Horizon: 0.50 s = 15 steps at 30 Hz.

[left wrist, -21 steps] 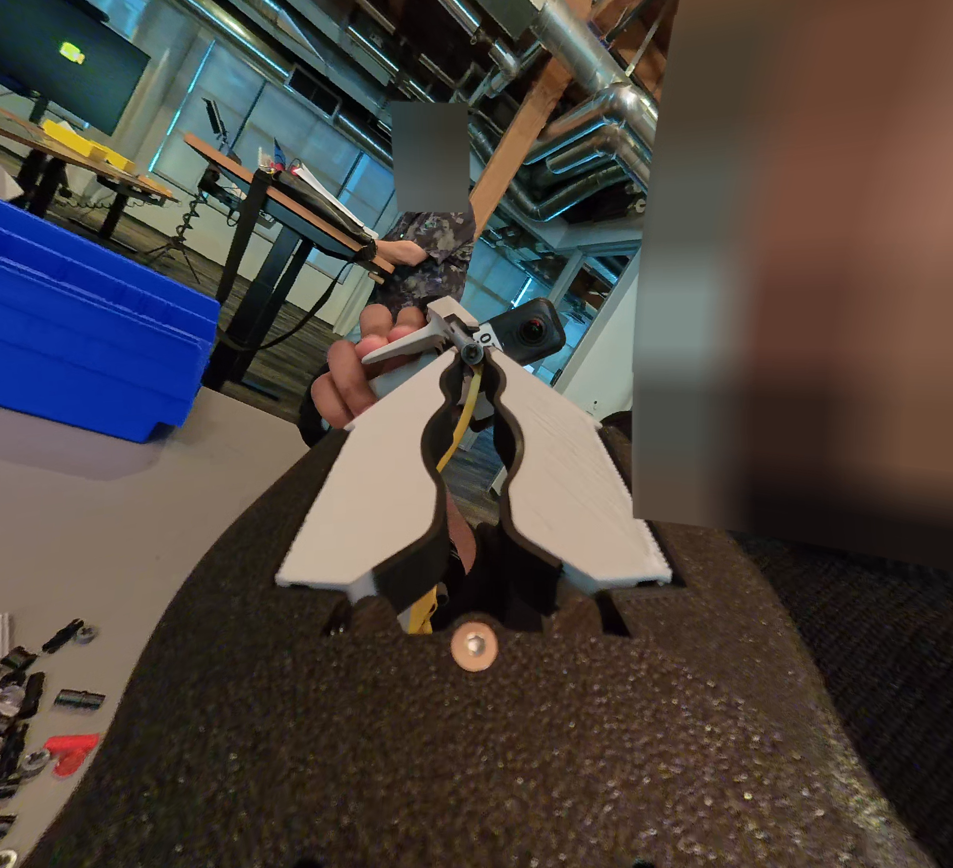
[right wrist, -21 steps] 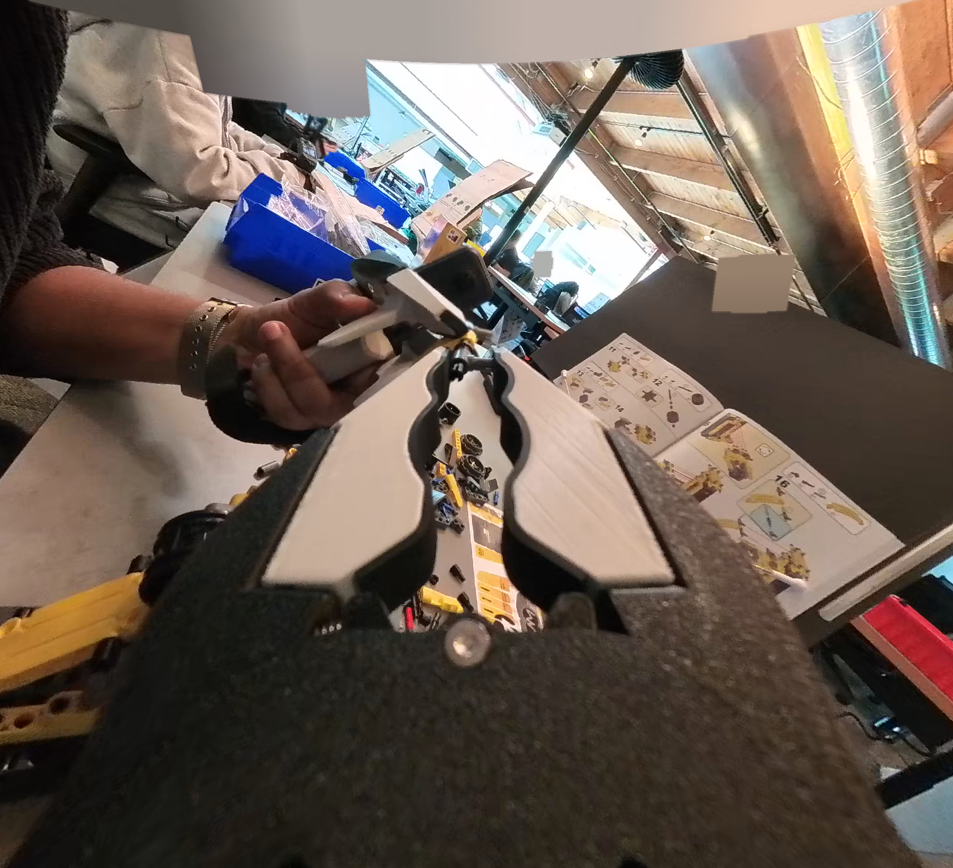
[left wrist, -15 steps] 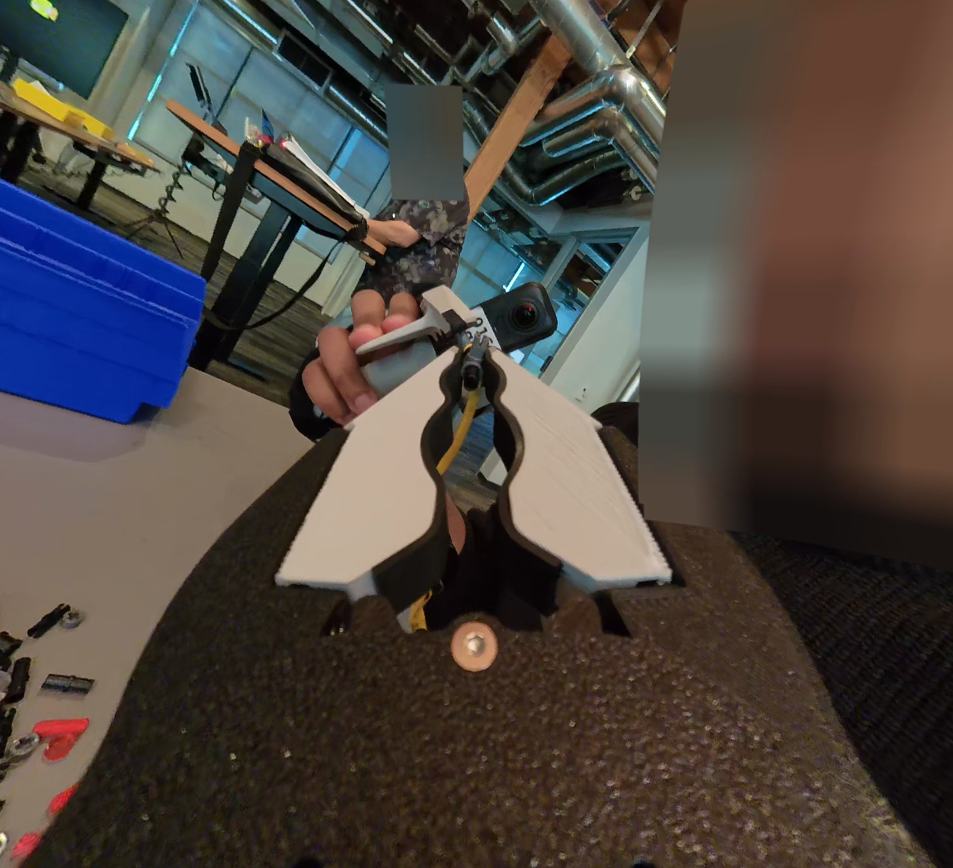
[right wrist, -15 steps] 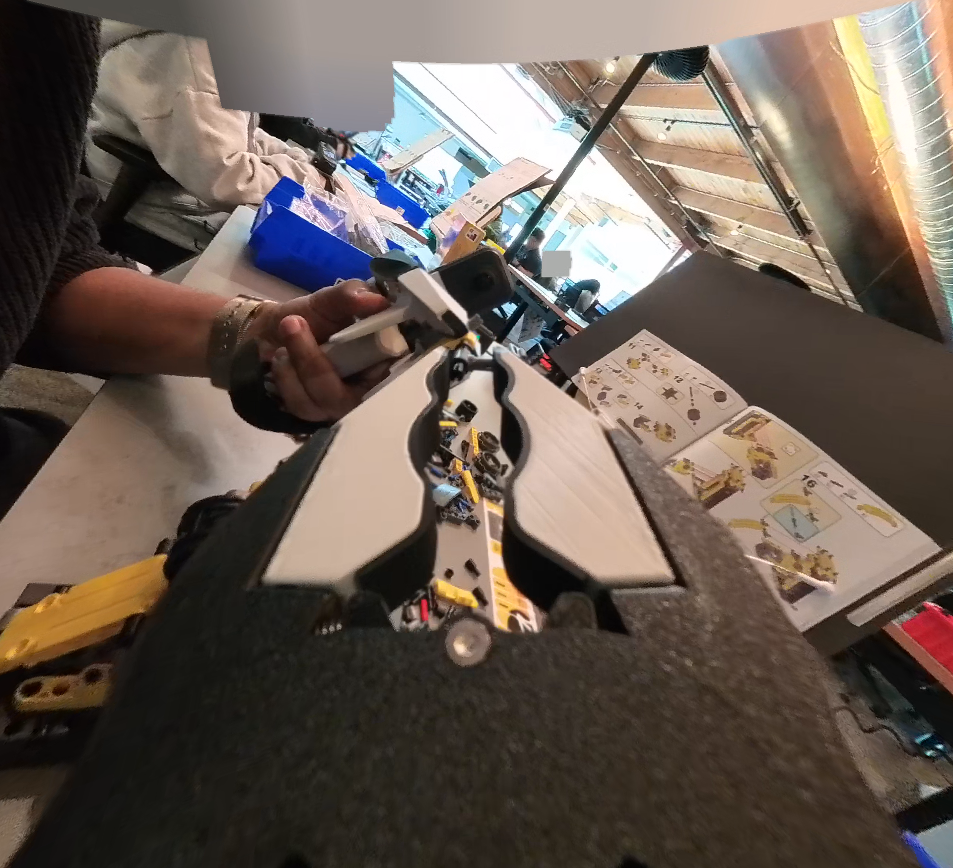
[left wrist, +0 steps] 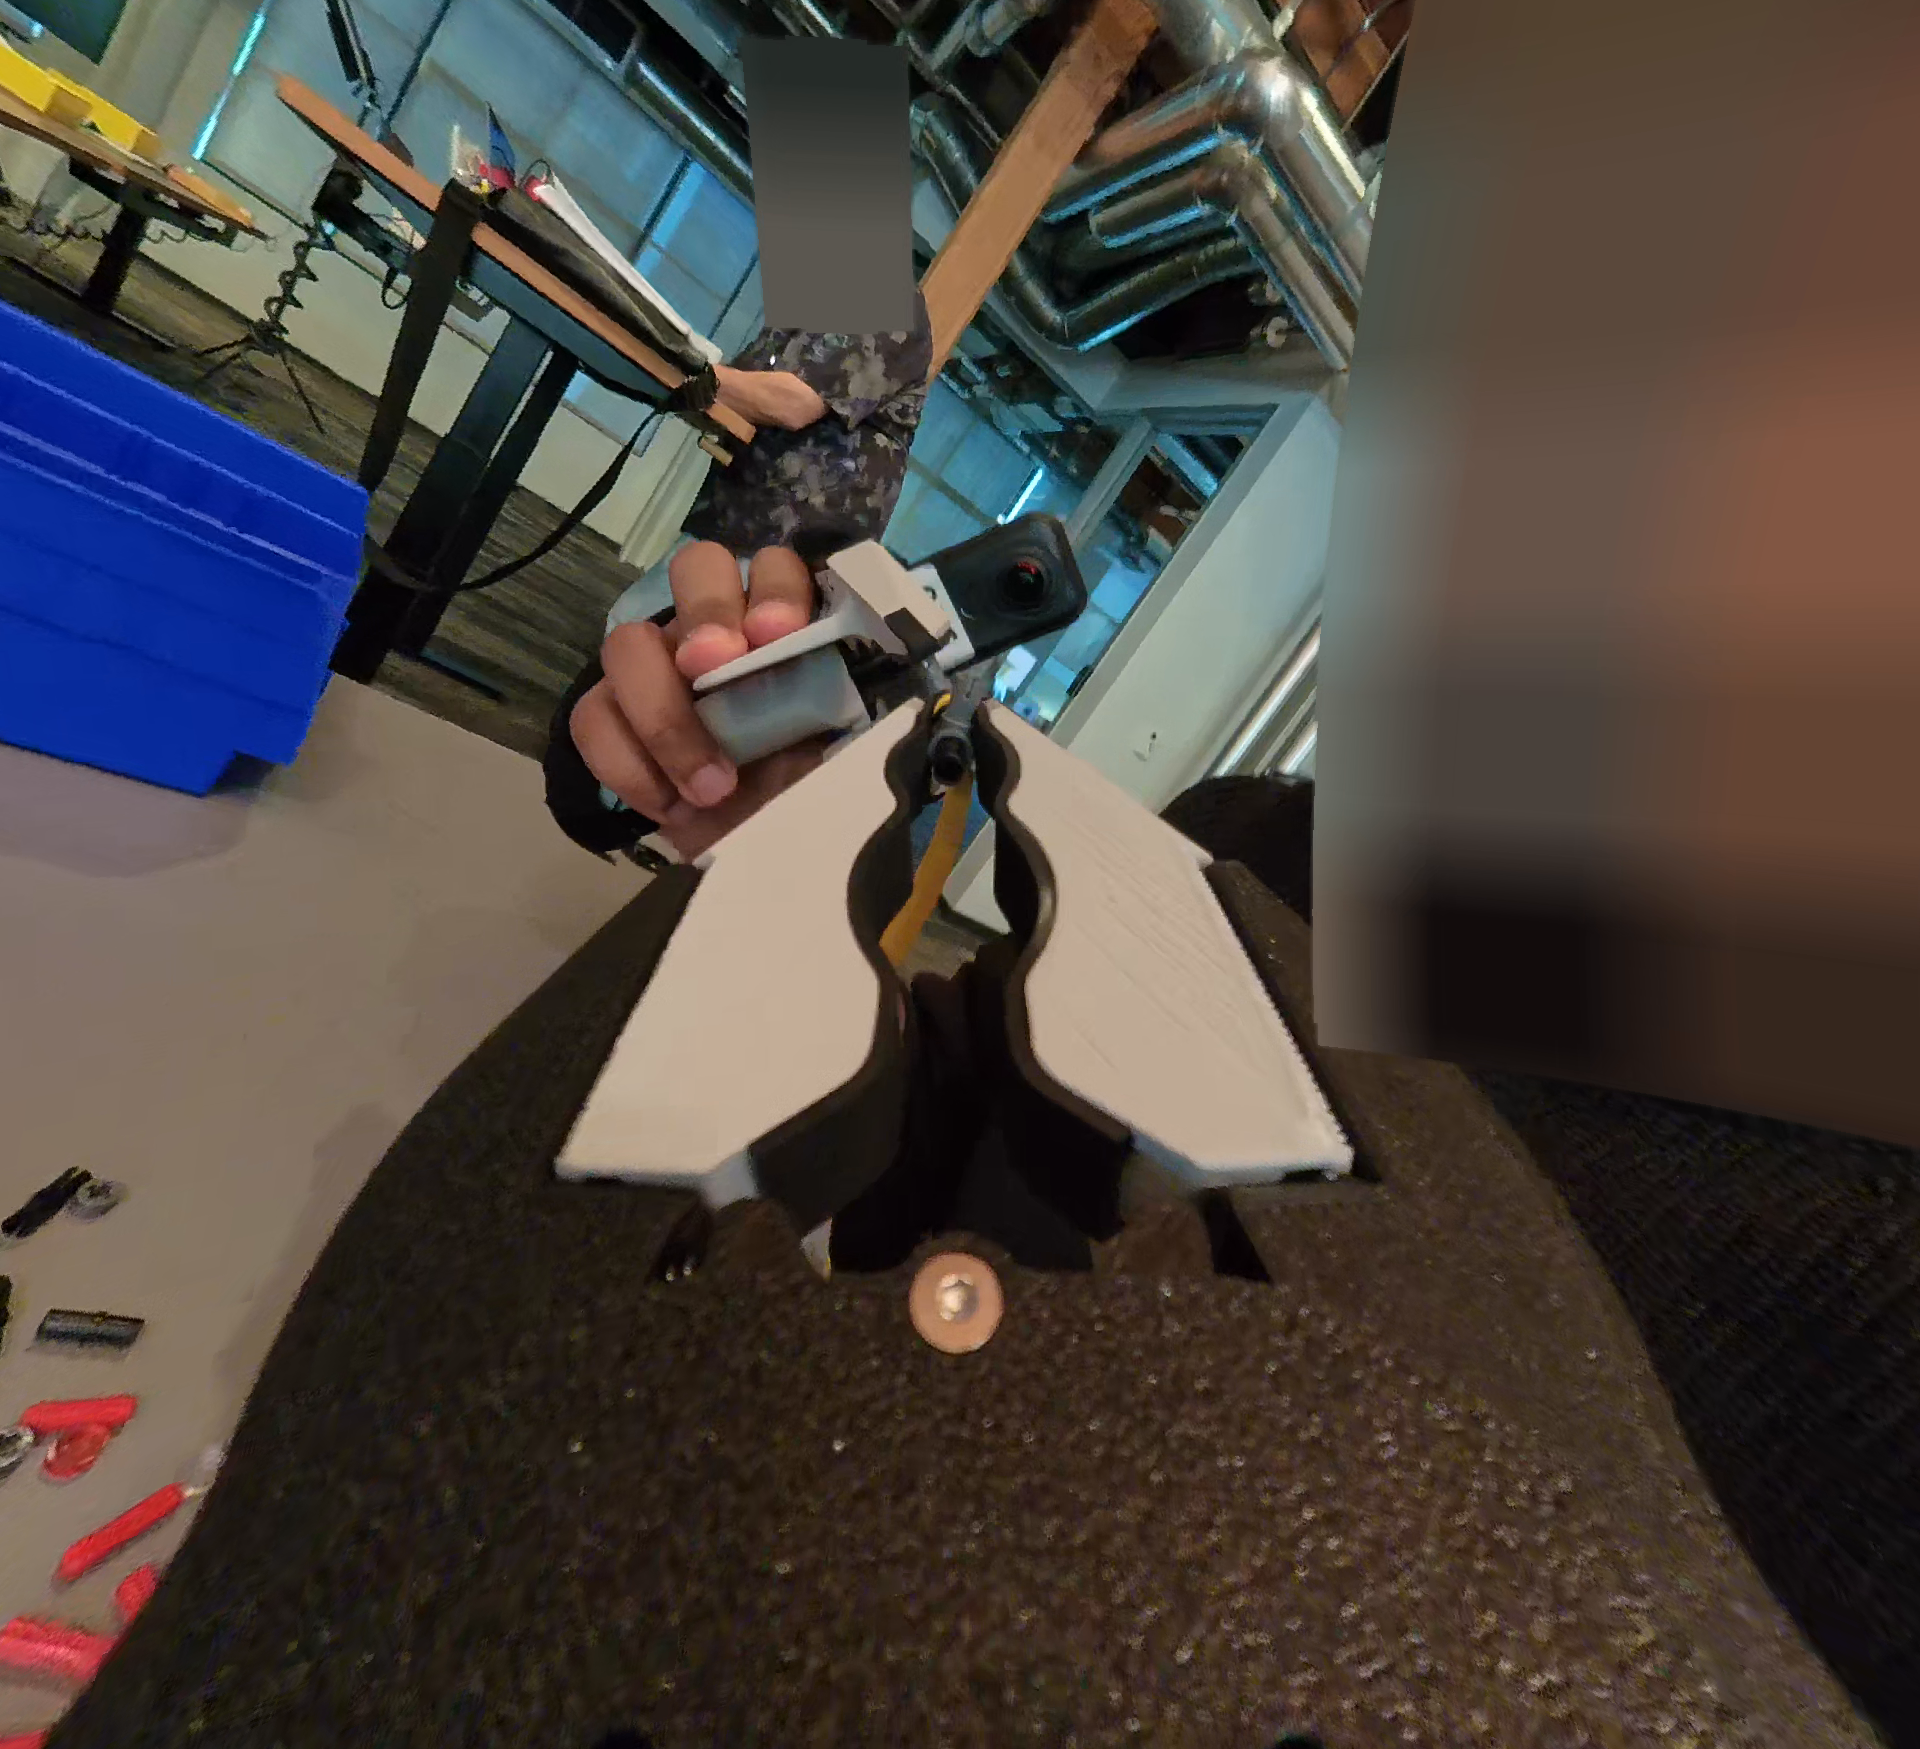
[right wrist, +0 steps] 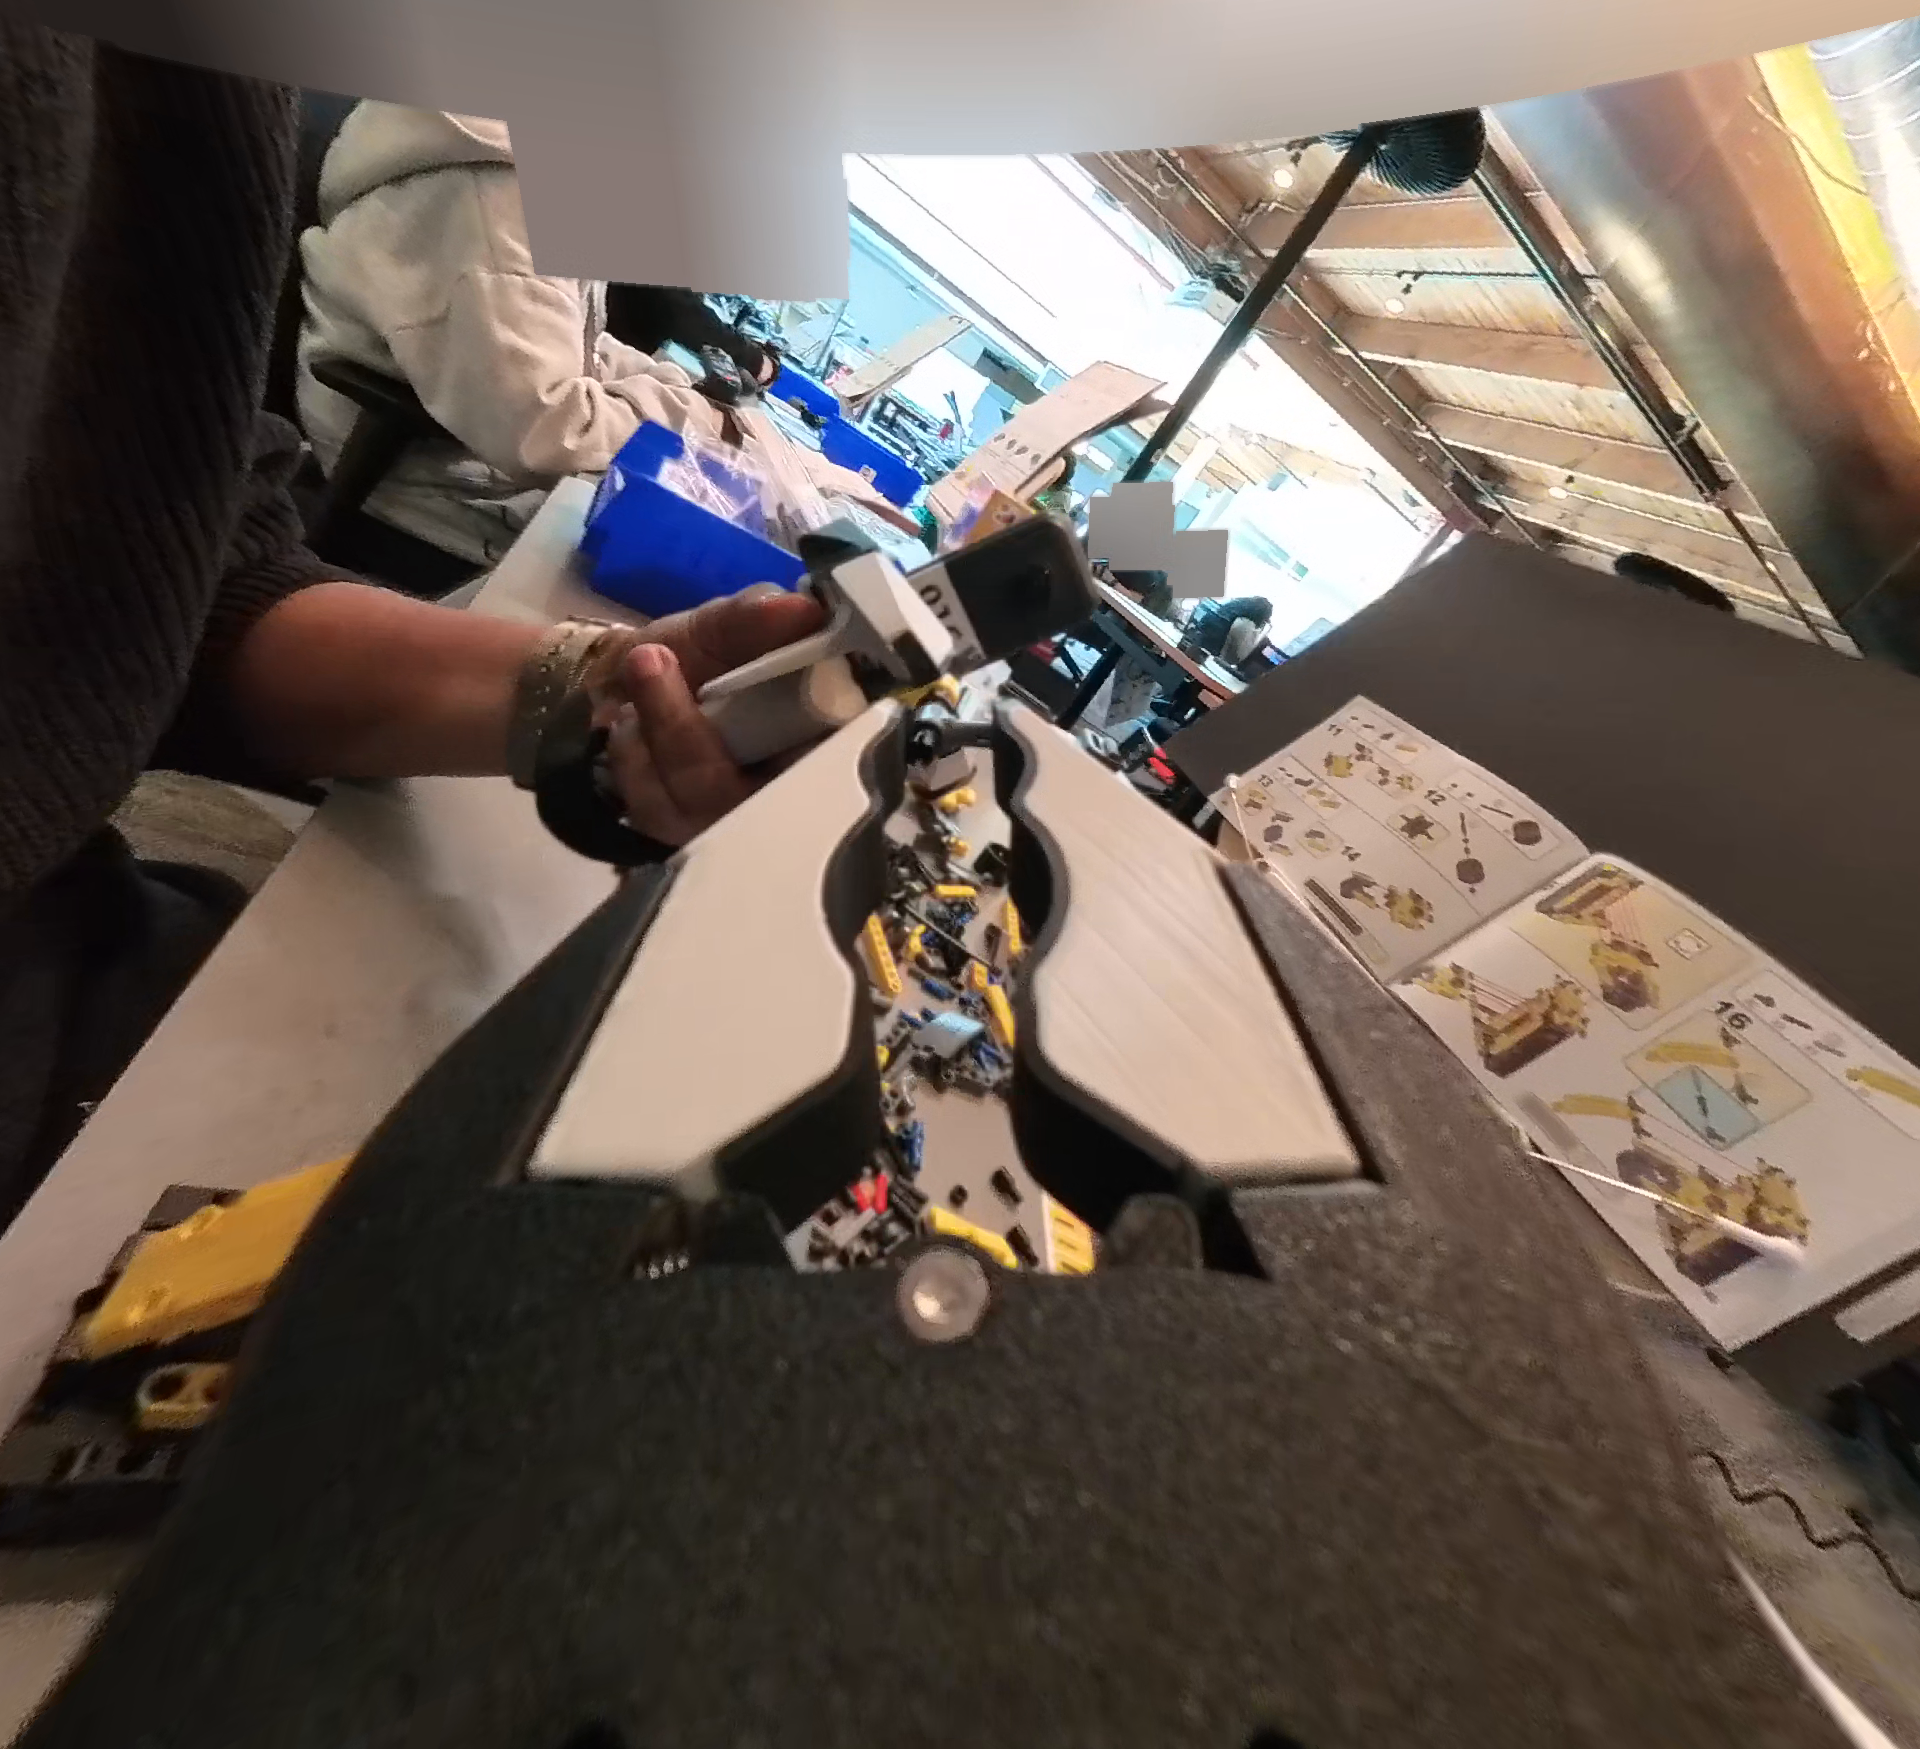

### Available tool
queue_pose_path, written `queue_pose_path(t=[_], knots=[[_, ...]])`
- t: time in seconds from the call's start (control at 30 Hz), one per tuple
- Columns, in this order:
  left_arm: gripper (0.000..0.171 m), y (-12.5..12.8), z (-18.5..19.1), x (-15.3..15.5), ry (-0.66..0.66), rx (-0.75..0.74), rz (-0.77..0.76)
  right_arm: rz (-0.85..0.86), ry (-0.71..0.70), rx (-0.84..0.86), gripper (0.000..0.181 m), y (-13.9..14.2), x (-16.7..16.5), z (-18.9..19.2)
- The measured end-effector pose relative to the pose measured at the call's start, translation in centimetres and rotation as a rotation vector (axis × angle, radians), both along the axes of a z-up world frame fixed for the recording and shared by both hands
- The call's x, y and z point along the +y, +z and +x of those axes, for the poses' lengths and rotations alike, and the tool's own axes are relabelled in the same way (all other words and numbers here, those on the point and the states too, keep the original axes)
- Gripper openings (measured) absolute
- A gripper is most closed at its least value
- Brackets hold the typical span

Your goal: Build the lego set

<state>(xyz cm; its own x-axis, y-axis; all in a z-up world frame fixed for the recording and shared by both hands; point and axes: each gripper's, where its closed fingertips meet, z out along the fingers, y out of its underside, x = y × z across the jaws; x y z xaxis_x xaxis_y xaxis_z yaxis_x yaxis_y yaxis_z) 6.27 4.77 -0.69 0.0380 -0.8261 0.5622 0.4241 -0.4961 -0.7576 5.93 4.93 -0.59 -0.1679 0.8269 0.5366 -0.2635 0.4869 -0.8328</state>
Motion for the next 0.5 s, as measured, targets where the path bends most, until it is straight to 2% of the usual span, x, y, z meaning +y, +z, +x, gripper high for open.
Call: queue_pose_path(t=[0.1, 0.37, 0.5], knots=[[0.006, 0.4, 0.0, -0.9, 0.0, 0.049, 0.03, 0.025, 0.008, 0.002, 0.015, 0.4, -0.9, 0.0], [0.006, 0.0, -0.4, -1.3, -0.081, -0.035, -0.066, 0.099, -0.035, -0.008, 0.014, 0.1, -1.5, -0.5], [0.005, -0.1, -0.4, -1.4, -0.068, 0.001, -0.057, 0.139, -0.061, -0.026, 0.015, -0.1, -1.6, -0.7]])
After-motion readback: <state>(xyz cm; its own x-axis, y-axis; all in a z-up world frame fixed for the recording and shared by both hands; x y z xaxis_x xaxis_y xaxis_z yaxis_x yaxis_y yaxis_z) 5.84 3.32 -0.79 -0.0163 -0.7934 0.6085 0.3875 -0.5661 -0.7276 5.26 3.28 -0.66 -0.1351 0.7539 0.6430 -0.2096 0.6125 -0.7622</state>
